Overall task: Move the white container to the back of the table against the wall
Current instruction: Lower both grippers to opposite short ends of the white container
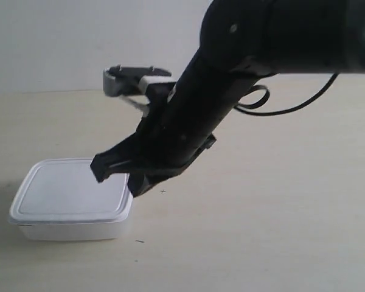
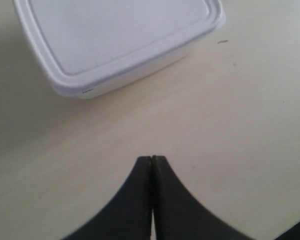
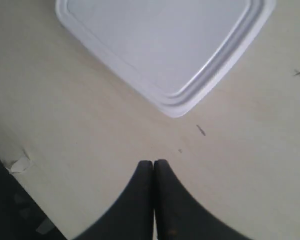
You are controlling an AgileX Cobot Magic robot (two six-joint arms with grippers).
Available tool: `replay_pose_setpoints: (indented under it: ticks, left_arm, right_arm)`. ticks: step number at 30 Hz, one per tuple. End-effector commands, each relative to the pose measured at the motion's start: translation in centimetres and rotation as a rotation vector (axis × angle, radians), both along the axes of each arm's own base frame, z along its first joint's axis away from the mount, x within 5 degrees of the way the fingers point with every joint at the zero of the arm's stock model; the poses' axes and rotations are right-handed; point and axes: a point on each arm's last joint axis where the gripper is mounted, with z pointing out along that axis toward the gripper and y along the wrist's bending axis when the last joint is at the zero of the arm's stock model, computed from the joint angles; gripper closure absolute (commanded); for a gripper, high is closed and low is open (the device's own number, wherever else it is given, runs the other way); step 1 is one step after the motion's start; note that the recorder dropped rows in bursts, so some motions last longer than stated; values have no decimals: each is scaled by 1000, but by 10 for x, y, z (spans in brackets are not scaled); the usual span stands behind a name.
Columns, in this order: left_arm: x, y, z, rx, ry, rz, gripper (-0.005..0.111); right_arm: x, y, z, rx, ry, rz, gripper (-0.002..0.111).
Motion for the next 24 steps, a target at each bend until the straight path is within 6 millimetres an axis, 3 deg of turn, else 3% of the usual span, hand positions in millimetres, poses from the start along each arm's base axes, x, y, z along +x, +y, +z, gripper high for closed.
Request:
replay_pose_setpoints:
  ticks: [1,8,24]
  left_arm:
    - [9,-1,-11,-20,-2,53,107]
    - [31,0,-32,-25,86,145,107]
    - [62,-1,-71,-13,176,230,107]
  right_arm:
    - [1,15,-21,-2,23,-8,108]
    - [5,25,-48,-2,76,-45,108]
    - [9,35,-76,25,167,-120,108]
